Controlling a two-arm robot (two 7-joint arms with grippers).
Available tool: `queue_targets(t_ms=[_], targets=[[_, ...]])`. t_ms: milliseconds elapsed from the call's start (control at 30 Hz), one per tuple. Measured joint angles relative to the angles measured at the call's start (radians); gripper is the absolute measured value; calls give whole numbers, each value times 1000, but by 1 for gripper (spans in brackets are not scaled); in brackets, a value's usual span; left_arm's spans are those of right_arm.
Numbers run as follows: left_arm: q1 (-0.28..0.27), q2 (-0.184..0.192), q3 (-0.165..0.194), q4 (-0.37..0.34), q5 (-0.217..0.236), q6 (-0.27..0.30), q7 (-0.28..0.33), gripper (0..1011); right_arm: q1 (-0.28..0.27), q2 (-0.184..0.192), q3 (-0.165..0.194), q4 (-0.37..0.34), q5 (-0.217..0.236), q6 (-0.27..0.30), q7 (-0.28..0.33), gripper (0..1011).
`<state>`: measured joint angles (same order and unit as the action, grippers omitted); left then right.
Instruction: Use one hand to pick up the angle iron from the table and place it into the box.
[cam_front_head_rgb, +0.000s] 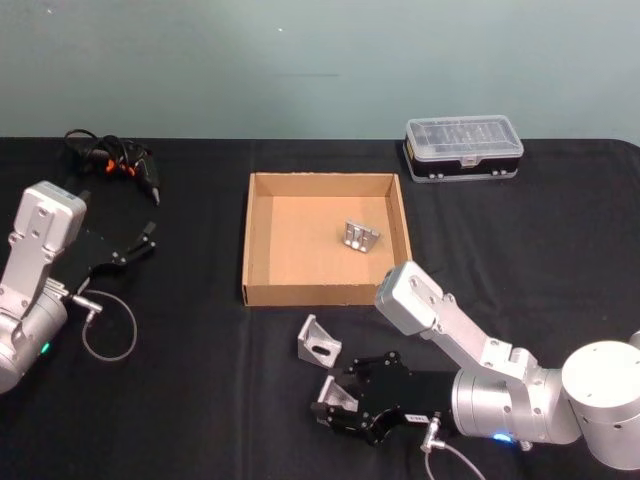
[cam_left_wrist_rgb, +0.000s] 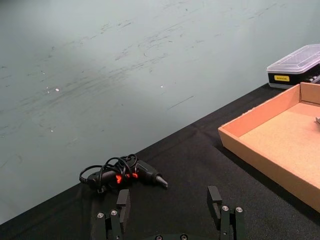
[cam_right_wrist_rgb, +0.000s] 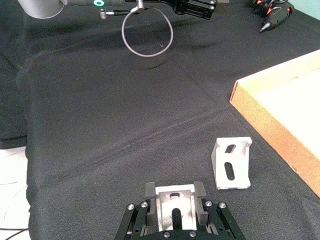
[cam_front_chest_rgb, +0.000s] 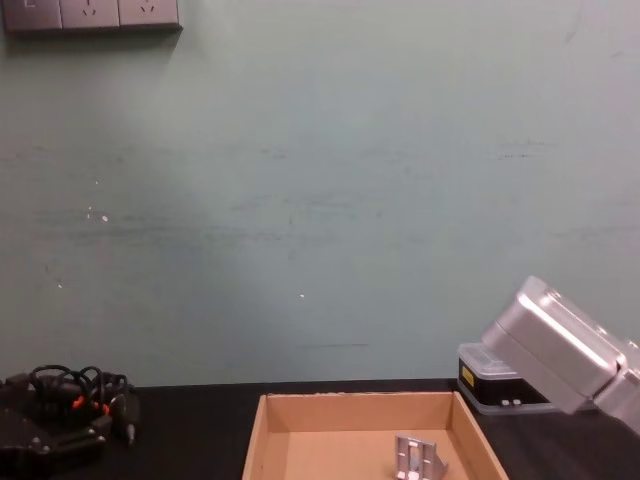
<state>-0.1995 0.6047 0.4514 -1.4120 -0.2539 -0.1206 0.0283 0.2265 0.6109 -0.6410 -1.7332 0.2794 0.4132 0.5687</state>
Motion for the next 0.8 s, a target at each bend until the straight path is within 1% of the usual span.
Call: queue_targets(t_ms=[400,467,667,700,733,800], targets=[[0,0,0,0,0,0,0,1011,0,0,0,0,0,0,0,453],[0,0,0,0,0,0,0,1011,-5,2,5,-5,2,-6,-1,453],[0,0,0,0,0,0,0,1011,-24,17,45,-45,23,-32,-11,453],[0,0,0,0,0,0,0,1011,-23,20,54,-54,29,-35,-13,453],[0,0,0,0,0,0,0,1012,-23,20,54,-54,29,-35,-13,453],[0,0,0,0,0,0,0,1011,-14,25,71,-64,36,-37,-16,453]])
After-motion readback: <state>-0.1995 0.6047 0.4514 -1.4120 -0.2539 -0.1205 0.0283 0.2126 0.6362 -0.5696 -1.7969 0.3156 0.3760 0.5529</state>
